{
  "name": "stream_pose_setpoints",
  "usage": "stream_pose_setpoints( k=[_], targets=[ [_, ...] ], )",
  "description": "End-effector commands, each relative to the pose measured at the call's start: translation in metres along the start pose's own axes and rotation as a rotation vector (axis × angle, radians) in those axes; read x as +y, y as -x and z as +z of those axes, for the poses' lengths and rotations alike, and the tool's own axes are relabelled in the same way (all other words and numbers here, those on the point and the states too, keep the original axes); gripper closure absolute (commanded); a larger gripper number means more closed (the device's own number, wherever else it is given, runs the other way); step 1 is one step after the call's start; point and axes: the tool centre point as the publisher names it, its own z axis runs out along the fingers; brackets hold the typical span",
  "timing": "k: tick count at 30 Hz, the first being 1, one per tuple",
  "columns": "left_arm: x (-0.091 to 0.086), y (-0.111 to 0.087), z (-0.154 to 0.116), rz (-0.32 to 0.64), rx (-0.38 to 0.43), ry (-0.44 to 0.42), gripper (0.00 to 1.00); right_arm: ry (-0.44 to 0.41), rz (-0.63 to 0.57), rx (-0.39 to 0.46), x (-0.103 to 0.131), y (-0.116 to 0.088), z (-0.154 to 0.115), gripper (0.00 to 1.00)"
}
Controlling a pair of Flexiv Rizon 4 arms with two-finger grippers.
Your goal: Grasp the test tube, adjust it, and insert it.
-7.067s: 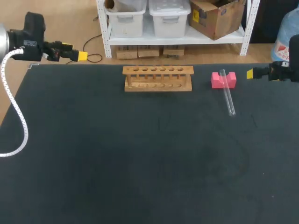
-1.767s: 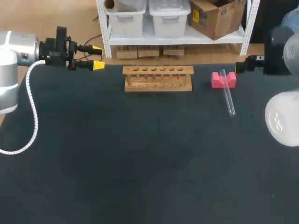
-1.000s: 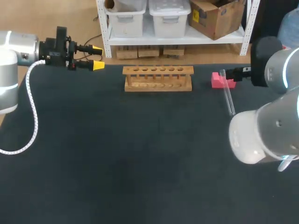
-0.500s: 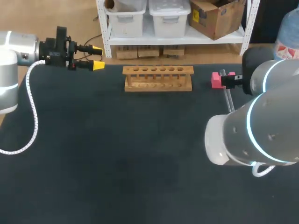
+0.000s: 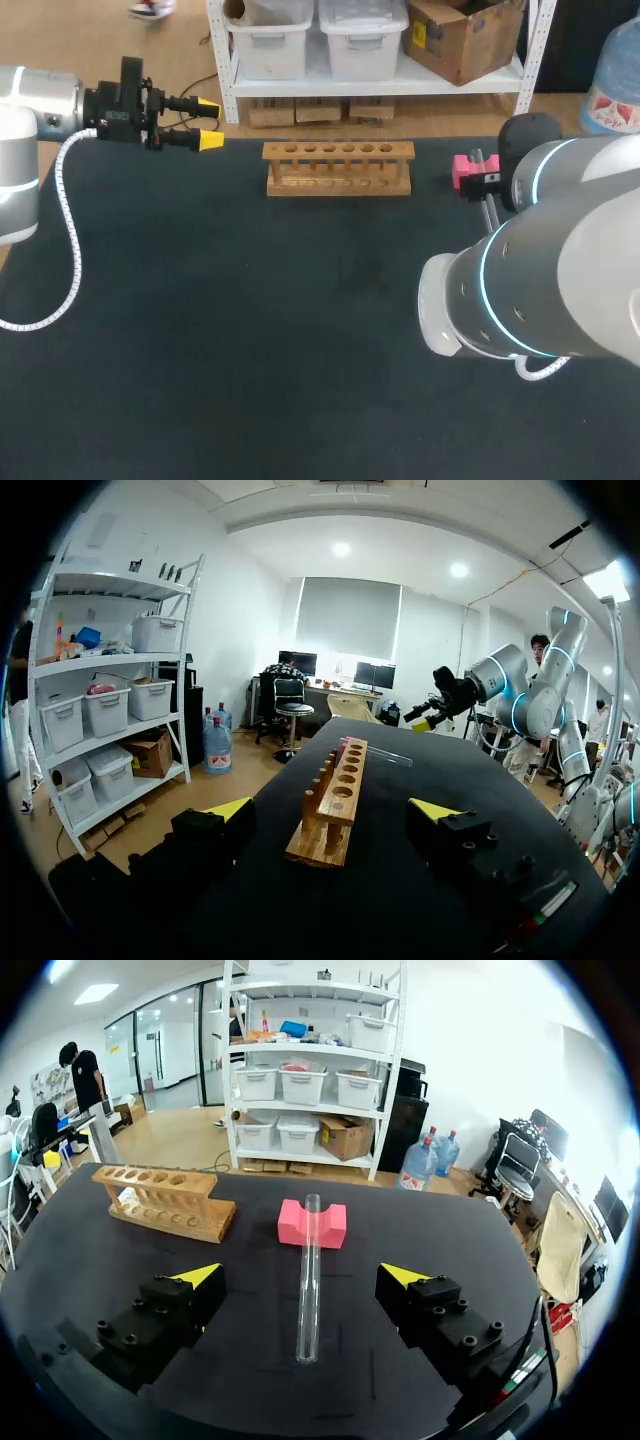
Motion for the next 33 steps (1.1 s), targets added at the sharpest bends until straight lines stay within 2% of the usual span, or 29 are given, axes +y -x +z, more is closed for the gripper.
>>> stream_pose_setpoints(
  k=[1,19,33],
  targets=[
    [-0.001,-0.001,0.0,0.002,-0.002,0.002,0.0,0.08,-0.008,0.005,-0.006,-0.005,0.014,0.0],
    [-0.001,-0.001,0.0,0.002,-0.002,0.002,0.0,0.179,0.007,0.047,-0.01,-0.031,0.055,0.0],
    [-0.001,-0.001,0.0,0.002,-0.002,0.002,0.0,0.199,0.007,0.086,-0.016,-0.044,0.078,0.0]
  ],
)
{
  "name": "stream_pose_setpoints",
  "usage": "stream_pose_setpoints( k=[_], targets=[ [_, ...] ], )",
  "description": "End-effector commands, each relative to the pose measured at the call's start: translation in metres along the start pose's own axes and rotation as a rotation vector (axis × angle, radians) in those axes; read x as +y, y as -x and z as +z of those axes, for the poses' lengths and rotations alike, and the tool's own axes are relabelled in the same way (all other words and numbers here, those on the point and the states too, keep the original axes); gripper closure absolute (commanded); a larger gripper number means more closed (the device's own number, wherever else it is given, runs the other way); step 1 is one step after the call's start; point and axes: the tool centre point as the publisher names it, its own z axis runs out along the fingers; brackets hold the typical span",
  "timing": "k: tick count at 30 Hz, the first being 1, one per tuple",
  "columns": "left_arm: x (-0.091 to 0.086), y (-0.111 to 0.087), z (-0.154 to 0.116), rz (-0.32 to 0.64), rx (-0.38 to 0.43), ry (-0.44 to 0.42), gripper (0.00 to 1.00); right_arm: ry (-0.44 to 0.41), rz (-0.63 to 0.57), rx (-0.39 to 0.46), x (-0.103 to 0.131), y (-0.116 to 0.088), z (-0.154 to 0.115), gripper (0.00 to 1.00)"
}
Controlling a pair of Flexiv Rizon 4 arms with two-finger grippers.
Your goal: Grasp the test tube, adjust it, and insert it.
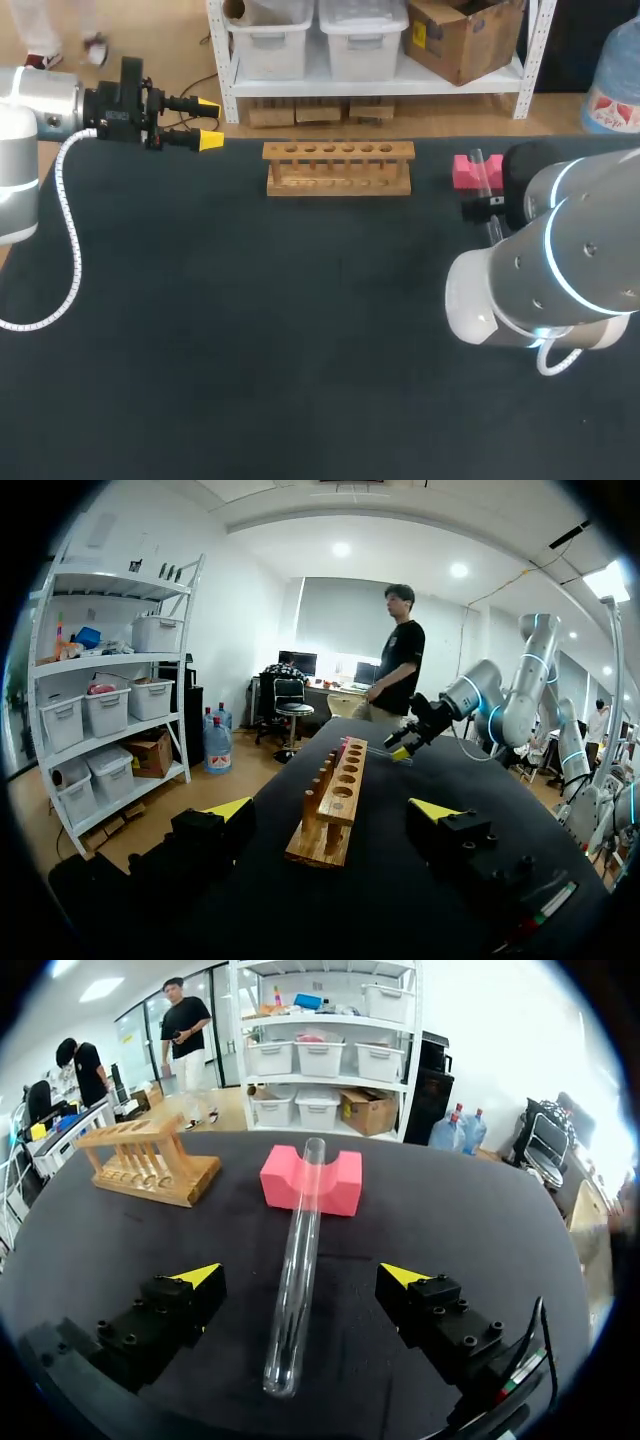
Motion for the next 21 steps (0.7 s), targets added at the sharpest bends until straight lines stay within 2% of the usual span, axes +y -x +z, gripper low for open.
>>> stream_pose_setpoints(
  k=[1,21],
  targets=[
    [-0.001,-0.001,0.0,0.002,-0.002,0.003,0.0,0.081,-0.003,0.006,-0.004,0.0,0.006,0.0],
    [-0.001,-0.001,0.0,0.002,-0.002,0.003,0.0,0.085,0.001,0.033,-0.006,-0.002,0.019,0.0]
  ],
)
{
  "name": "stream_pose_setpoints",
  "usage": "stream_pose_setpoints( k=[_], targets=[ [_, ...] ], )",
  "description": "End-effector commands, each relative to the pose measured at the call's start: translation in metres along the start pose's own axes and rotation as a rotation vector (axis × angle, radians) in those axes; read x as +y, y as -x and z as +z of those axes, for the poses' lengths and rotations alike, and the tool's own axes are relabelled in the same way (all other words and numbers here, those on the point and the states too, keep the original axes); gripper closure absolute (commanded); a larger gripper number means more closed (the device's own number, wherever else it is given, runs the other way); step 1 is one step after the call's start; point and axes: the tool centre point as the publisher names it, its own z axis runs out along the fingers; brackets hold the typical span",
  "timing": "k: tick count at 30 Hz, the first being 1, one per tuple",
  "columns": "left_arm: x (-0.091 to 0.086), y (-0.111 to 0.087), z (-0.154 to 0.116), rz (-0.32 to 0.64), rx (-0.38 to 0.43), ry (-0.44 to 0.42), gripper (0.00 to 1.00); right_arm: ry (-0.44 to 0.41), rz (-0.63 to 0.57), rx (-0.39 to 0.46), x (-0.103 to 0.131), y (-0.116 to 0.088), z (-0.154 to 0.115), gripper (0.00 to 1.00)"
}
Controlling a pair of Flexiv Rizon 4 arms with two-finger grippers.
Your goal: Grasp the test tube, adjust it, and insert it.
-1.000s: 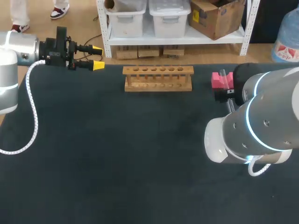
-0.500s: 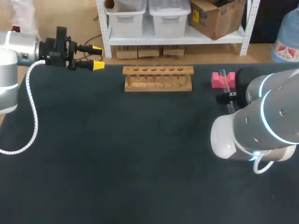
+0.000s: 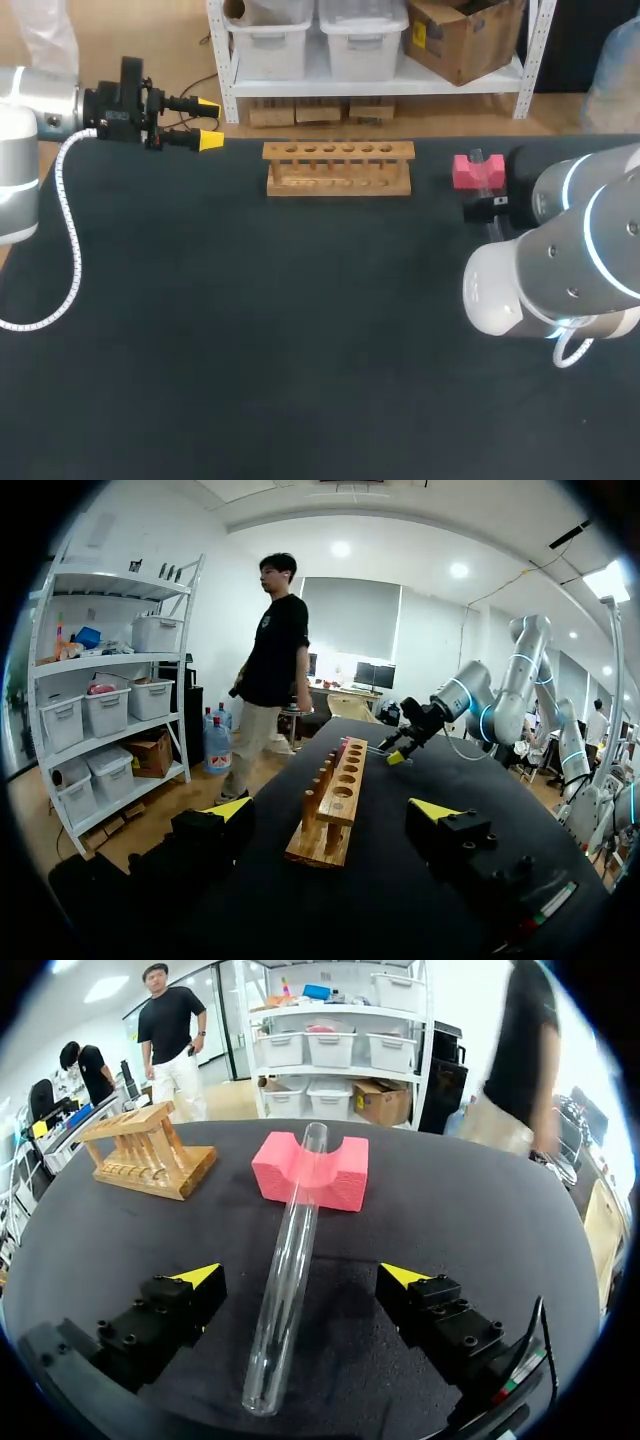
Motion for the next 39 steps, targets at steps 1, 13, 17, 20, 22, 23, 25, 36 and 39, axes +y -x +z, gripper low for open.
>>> stream_pose_setpoints(
  k=[1,13,17,20,22,23,25,36,39],
  targets=[
    [-0.001,-0.001,0.0,0.002,-0.002,0.003,0.0,0.019,0.001,0.002,-0.001,0.001,0.001,0.0],
    [-0.001,-0.001,0.0,0.002,-0.002,0.003,0.0,0.005,0.0,0.01,0.0,0.0,0.001,0.58],
    [-0.001,-0.001,0.0,0.002,-0.002,0.003,0.0,-0.001,-0.003,0.015,0.001,0.0,0.0,0.62],
    [-0.001,-0.001,0.0,0.002,-0.002,0.003,0.0,-0.003,-0.005,0.02,0.003,-0.001,0.0,0.69],
    [-0.001,-0.001,0.0,0.002,-0.002,0.003,0.0,-0.005,-0.006,0.021,0.003,-0.001,0.0,0.71],
    [-0.001,-0.001,0.0,0.002,-0.002,0.003,0.0,-0.006,-0.006,0.023,0.005,-0.001,0.0,0.72],
    [-0.001,-0.001,0.0,0.002,-0.002,0.003,0.0,-0.007,-0.007,0.026,0.007,0.0,0.0,0.77],
    [-0.001,-0.001,0.0,0.002,-0.002,0.003,0.0,-0.066,0.019,0.056,0.012,-0.005,0.0,1.0],
    [-0.001,-0.001,0.0,0.002,-0.002,0.003,0.0,-0.092,0.041,0.045,0.012,-0.004,-0.003,1.0]
  ],
)
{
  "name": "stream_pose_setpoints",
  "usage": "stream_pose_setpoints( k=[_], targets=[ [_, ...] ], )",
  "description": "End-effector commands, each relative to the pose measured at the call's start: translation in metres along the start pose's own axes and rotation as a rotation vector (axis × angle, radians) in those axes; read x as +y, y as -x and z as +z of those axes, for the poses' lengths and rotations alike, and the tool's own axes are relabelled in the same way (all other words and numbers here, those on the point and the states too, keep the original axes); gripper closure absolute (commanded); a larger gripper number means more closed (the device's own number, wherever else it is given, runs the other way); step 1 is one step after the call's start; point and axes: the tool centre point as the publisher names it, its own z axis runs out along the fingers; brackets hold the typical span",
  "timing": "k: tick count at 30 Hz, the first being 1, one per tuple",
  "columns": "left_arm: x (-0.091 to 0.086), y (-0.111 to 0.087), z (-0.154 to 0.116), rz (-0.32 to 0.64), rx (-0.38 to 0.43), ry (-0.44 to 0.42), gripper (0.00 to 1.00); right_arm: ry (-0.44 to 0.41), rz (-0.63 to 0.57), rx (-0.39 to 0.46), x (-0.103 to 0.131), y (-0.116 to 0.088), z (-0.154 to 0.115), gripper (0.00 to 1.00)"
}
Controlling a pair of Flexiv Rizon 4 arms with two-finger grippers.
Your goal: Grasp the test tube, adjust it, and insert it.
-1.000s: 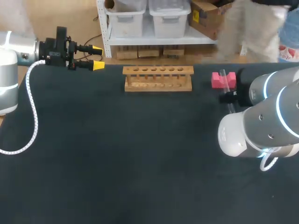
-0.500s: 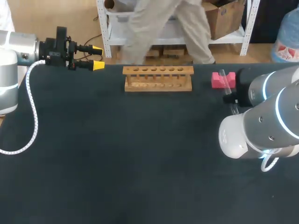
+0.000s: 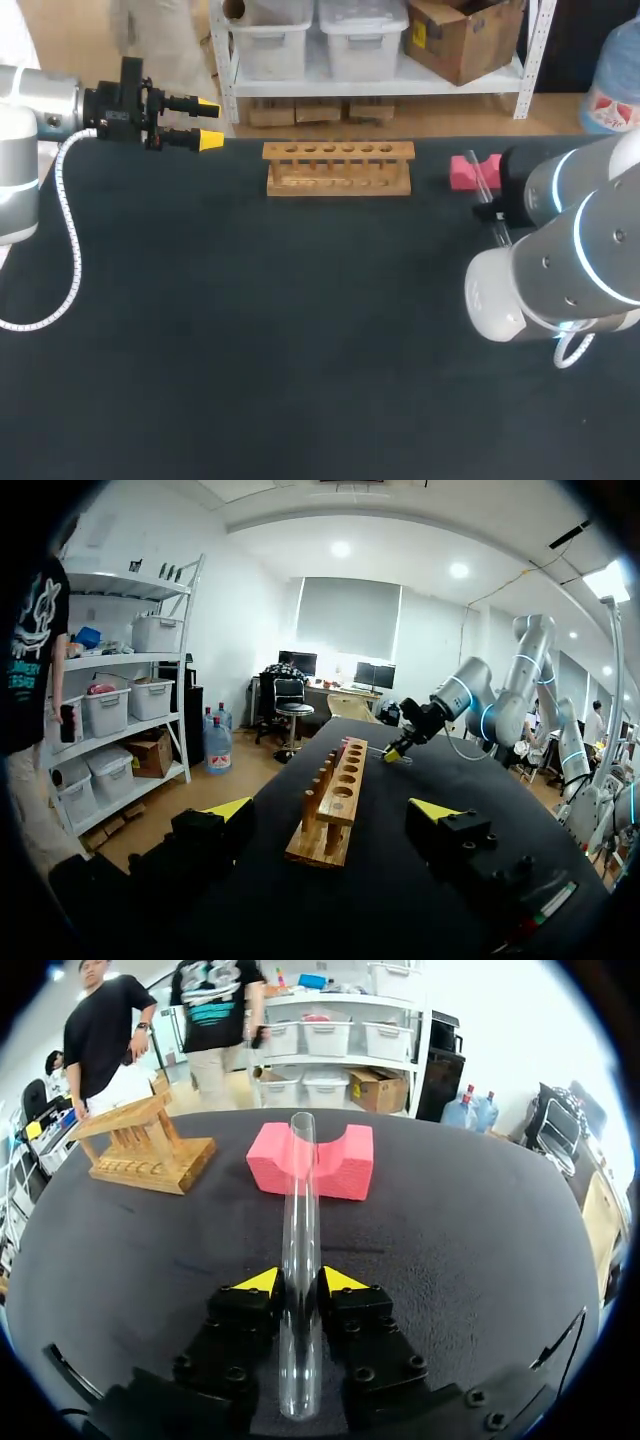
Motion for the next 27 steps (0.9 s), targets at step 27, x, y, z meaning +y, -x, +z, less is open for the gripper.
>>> stream_pose_setpoints(
  k=[27],
  targets=[
    [-0.001,-0.001,0.0,0.002,-0.002,0.003,0.0,-0.236,0.063,-0.124,0.075,0.032,-0.093,1.0]
  ],
)
